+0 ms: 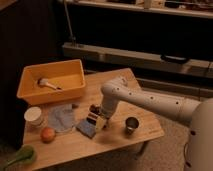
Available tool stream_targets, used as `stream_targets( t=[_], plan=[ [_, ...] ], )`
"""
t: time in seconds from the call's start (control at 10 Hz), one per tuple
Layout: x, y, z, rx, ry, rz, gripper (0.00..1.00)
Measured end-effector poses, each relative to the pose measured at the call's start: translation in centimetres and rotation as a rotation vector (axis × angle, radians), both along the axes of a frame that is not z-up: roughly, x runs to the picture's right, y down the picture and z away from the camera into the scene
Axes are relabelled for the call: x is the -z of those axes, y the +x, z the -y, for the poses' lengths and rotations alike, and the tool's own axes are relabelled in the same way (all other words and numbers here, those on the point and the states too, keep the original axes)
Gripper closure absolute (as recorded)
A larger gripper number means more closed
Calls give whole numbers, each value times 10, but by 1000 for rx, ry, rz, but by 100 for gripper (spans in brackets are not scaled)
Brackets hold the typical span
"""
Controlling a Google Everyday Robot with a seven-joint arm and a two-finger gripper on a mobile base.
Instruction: Place eraser in tray
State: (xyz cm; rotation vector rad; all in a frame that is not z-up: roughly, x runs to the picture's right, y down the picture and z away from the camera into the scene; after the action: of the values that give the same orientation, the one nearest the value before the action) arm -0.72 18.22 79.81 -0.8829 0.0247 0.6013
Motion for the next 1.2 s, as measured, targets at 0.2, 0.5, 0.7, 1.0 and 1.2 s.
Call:
stream_targets(
  t=[0.2,0.5,0.7,1.0,1.2],
  plan=[
    [0,5,-8,0,-16,-10,20],
    [-18,3,-25,33,-41,-19,20],
    [-23,4,-22,38,-20,-26,20],
    [-29,3,-11,41,23,-33,20],
    [-36,8,-8,35,39,-45,20]
  ],
)
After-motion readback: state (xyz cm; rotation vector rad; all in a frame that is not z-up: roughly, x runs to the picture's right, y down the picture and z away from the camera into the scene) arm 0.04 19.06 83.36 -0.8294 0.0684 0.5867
